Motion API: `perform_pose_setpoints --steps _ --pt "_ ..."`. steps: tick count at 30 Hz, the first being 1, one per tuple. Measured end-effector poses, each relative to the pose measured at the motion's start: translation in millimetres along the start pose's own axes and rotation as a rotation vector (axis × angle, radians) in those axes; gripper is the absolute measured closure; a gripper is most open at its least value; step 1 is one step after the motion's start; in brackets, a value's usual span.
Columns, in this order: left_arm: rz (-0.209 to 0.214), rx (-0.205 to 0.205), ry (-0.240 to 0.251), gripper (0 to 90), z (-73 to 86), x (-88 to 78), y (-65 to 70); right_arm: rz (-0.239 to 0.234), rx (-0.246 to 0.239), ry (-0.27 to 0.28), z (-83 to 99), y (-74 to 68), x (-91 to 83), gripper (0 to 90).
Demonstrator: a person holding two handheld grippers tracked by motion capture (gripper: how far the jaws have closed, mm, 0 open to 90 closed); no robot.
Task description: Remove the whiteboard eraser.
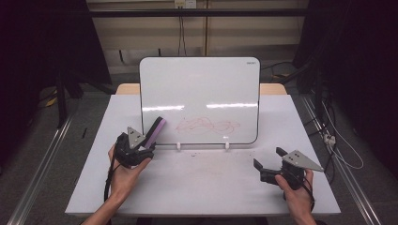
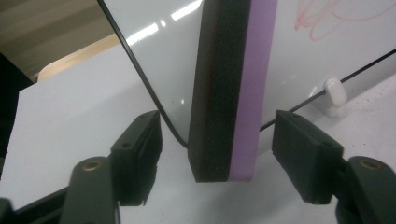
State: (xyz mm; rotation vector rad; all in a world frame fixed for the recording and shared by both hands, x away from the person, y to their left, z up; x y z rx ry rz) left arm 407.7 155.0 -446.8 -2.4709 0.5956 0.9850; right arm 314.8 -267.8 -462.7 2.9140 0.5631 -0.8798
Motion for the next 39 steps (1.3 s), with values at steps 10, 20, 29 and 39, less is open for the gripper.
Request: perform_pose_setpoints --steps 10,20,29,39 --pt "-0.02 0.033 -0.036 51.8 1.5 5.1 3.2 -0.001 0.003 -0.002 0.5 0.5 -0.2 4.6" --pt "-0.039 0.063 -0.039 61.1 1.2 7.3 6.4 -0.002 0.002 -0.004 0.4 0.0 0.5 4.6" --pt "-0.051 0.073 -0.04 63.6 1.3 6.9 6.9 -0.002 0.002 -0.002 0.3 0.1 0.4 4.7" --pt "-0.024 0.064 -0.01 64.2 0.2 1.2 9.4 -0.004 0.005 -0.002 0.3 0.0 -0.1 4.7"
Point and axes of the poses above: each handheld gripper's, and its own axes: x roughly forward along the jaws, z roughly out of its underside, y roughly to its right, the point moved 5 cm from there along x, roughly forward along the jaws, and after that the axes turned 10 degrees about -y, right-handed, at the moved point
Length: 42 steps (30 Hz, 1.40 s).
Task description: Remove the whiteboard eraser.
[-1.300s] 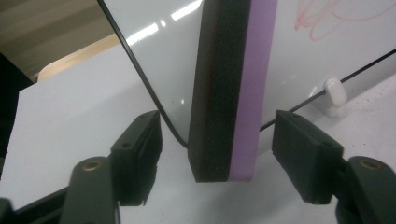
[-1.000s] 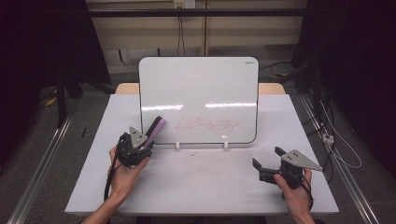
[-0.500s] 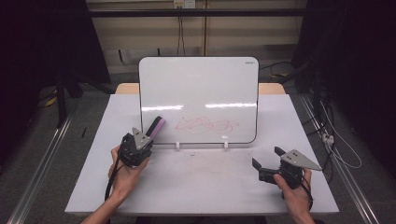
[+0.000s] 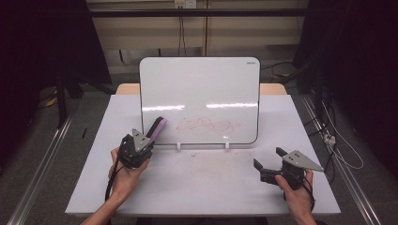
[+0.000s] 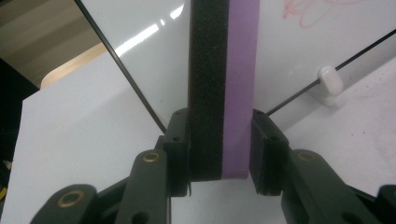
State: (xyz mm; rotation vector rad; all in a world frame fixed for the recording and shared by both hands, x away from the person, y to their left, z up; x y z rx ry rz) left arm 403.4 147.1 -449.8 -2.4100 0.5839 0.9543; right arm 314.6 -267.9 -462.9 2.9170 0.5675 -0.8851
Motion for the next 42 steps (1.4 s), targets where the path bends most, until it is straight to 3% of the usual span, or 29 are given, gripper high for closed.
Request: perform_pose_setpoints --steps 8,15,27,35,42 --pt "0.032 -0.037 0.051 64.1 -1.9 -9.4 -1.2 -0.006 0.004 0.0 0.2 -0.4 0.4 4.7" --pt "0.087 -0.065 0.104 64.1 -4.9 -18.9 0.1 -0.003 -0.01 0.006 0.3 -3.9 2.9 4.5" --pt "0.2 -0.089 0.204 64.0 -27.4 -29.1 20.2 -0.043 0.004 0.052 -4.3 -13.8 9.9 4.8" --pt "0.274 -0.113 0.25 63.9 -46.6 -33.6 33.6 -0.098 0.004 0.086 -21.2 -29.9 10.6 4.9" --pt "0.317 -0.111 0.292 63.9 -66.0 -36.3 48.7 -0.161 -0.028 0.126 -45.3 -54.0 19.7 5.4"
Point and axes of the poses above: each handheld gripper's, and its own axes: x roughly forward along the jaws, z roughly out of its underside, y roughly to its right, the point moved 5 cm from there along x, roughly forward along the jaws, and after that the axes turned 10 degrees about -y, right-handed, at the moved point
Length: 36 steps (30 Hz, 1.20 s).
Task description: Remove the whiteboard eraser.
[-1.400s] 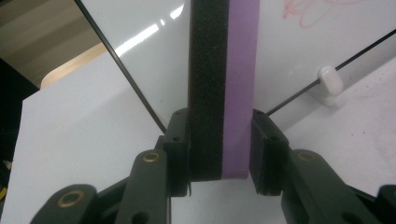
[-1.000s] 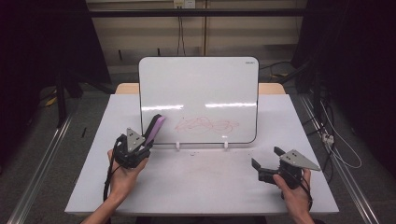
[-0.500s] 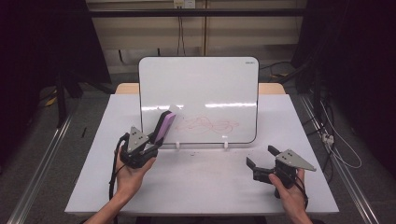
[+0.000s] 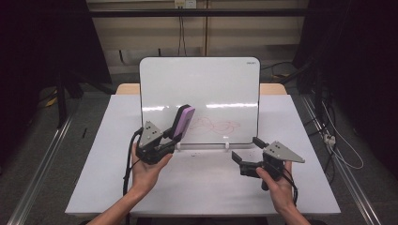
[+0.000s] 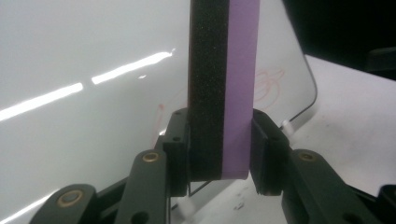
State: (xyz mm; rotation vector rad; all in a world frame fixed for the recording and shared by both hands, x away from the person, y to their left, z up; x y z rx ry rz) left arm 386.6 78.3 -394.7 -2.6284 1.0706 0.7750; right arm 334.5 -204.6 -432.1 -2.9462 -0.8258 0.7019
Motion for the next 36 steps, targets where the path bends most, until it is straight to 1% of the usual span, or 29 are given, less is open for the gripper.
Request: perform_pose_setpoints --steps 2,3,4,5,6,7,8,10,12,14,15,16,17,18,19,20,21,22,23,24,27,29,31,33,34,35,36 --pt "0.016 -0.004 0.009 63.9 -3.4 2.9 4.6 -0.009 -0.003 0.009 -2.4 -2.2 2.6 5.4" --pt "0.027 -0.009 0.014 63.9 -5.5 4.9 7.4 -0.025 0.0 0.023 -4.6 -4.9 4.9 4.9" --pt "0.038 -0.017 0.018 63.9 -7.1 6.9 9.6 -0.07 -0.002 0.059 -8.1 -9.6 9.6 3.0" --pt "0.045 -0.017 0.017 63.9 -8.0 8.2 10.8 -0.083 0.005 0.069 -9.4 -11.2 11.0 2.9" --pt "0.055 -0.027 0.021 63.9 -9.4 10.4 13.6 -0.094 0.015 0.083 -11.4 -13.7 13.4 2.9" --pt "0.066 -0.022 0.022 63.9 -11.5 14.0 18.4 -0.105 0.01 0.089 -12.9 -15.5 15.5 2.8" --pt "0.066 -0.022 0.022 63.9 -11.5 14.0 18.4 -0.105 0.01 0.089 -12.9 -15.5 15.5 2.8" --pt "0.085 -0.027 0.026 63.9 -13.1 18.0 25.0 -0.113 0.009 0.107 -18.0 -20.0 19.9 3.1" --pt "0.089 -0.022 0.024 63.9 -13.2 19.1 26.7 -0.118 0.008 0.126 -21.8 -22.2 21.3 1.7" --pt "0.106 -0.038 0.025 63.9 -13.5 21.5 29.8 -0.121 0.004 0.131 -24.1 -23.4 22.2 1.7" --pt "0.115 -0.05 0.027 63.9 -14.2 23.2 31.2 -0.115 0.002 0.152 -29.8 -24.8 23.8 1.4" --pt "0.129 -0.064 0.024 63.9 -15.1 24.8 32.1 -0.121 -0.001 0.162 -33.5 -25.5 25.1 1.6" --pt "0.146 -0.081 0.023 63.9 -16.1 26.5 32.7 -0.117 -0.002 0.175 -37.3 -26.2 26.0 1.8" --pt "0.153 -0.094 0.025 63.9 -17.1 28.0 33.5 -0.113 0.0 0.19 -41.3 -26.9 26.7 2.3" --pt "0.153 -0.095 0.029 63.9 -18.2 29.2 34.3 -0.113 0.0 0.19 -41.3 -26.9 26.7 2.3" --pt "0.154 -0.095 0.032 63.9 -19.3 30.3 35.4 -0.121 0.017 0.218 -48.1 -28.5 28.4 3.9" --pt "0.159 -0.101 0.033 63.9 -19.8 30.9 36.2 -0.121 0.017 0.218 -48.1 -28.5 28.4 3.9" --pt "0.162 -0.101 0.036 63.9 -20.1 31.6 37.0 -0.112 0.024 0.237 -50.9 -28.5 30.8 5.5" --pt "0.161 -0.102 0.04 63.9 -20.0 32.1 37.5 -0.112 0.024 0.237 -50.9 -28.5 30.8 5.5" --pt "0.166 -0.107 0.04 63.9 -19.6 32.8 38.4 -0.12 0.045 0.243 -51.2 -29.1 34.0 6.6" --pt "0.173 -0.109 0.039 63.9 -17.5 34.4 41.1 -0.117 0.052 0.245 -50.3 -29.7 37.8 7.4" --pt "0.174 -0.107 0.036 63.9 -16.4 34.8 42.5 -0.128 0.053 0.244 -50.1 -31.8 41.3 9.2" --pt "0.173 -0.11 0.037 63.9 -15.4 34.6 43.6 -0.129 0.054 0.255 -51.6 -33.8 42.5 10.6" --pt "0.171 -0.11 0.04 63.8 -14.4 34.7 44.0 -0.133 0.068 0.284 -55.4 -36.9 44.0 14.0" --pt "0.172 -0.11 0.039 63.8 -13.8 34.7 44.0 -0.133 0.068 0.284 -55.4 -36.9 44.0 14.0" --pt "0.172 -0.113 0.04 63.8 -13.2 34.8 44.2 -0.135 0.077 0.294 -56.1 -37.4 44.4 16.1" --pt "0.171 -0.106 0.037 63.8 -12.5 34.9 44.0 -0.145 0.103 0.309 -57.0 -39.3 46.7 18.0"
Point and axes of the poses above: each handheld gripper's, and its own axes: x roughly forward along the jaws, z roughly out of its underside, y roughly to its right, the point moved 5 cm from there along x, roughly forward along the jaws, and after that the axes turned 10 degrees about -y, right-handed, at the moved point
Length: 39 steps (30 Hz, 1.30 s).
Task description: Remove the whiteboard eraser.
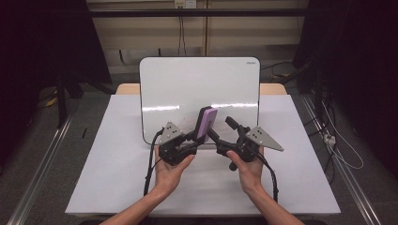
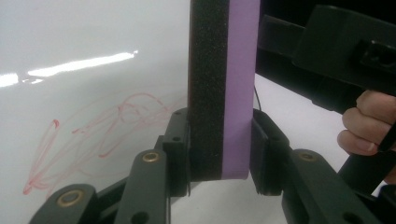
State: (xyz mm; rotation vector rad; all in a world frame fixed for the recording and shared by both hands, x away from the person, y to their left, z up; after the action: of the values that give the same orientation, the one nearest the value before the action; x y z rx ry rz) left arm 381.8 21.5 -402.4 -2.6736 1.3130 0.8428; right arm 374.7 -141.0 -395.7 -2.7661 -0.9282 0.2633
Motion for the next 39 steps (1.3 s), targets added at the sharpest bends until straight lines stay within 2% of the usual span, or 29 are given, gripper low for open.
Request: perform_pose_setpoints --steps 8,11,12,16,17,18,19,20,25,29,36,39 --pt "-0.005 -0.006 -0.007 63.8 3.4 1.6 0.4 -0.009 0.031 0.018 4.5 -5.8 9.4 26.1" --pt "-0.001 0.001 -0.014 63.8 5.2 3.3 2.0 -0.019 0.07 0.026 5.6 -6.2 12.3 30.0" --pt "0.0 0.004 -0.014 63.8 5.6 3.8 2.2 -0.023 0.097 0.027 6.1 -6.2 13.8 32.2" --pt "-0.006 0.004 -0.019 63.8 6.9 4.6 2.8 -0.018 0.107 0.026 7.4 -5.8 14.9 36.0" --pt "-0.004 0.003 -0.017 63.8 7.0 4.8 2.4 -0.025 0.131 0.027 8.3 -5.0 15.0 37.5" --pt "-0.004 0.0 -0.016 63.8 6.9 4.9 2.1 -0.025 0.131 0.027 8.3 -5.0 15.0 37.5" --pt "-0.005 -0.002 -0.014 63.8 6.8 5.0 1.8 -0.031 0.166 0.025 10.2 -3.5 15.9 37.7" --pt "-0.007 -0.001 -0.014 63.8 6.8 5.1 2.0 -0.035 0.177 0.023 11.2 -3.5 16.2 37.5" --pt "-0.007 0.002 -0.018 63.8 7.5 5.5 2.9 -0.032 0.196 0.018 13.6 -4.8 17.4 39.2" --pt "-0.006 0.005 -0.019 63.7 9.1 6.9 3.0 -0.048 0.241 0.013 14.8 -3.8 18.7 40.4" --pt "0.003 0.002 -0.022 63.3 10.7 9.2 3.4 -0.04 0.22 0.003 15.2 -3.7 18.2 40.9" --pt "0.0 0.016 -0.022 62.1 11.0 9.2 3.7 -0.044 0.203 0.0 14.3 -4.7 16.9 41.1"
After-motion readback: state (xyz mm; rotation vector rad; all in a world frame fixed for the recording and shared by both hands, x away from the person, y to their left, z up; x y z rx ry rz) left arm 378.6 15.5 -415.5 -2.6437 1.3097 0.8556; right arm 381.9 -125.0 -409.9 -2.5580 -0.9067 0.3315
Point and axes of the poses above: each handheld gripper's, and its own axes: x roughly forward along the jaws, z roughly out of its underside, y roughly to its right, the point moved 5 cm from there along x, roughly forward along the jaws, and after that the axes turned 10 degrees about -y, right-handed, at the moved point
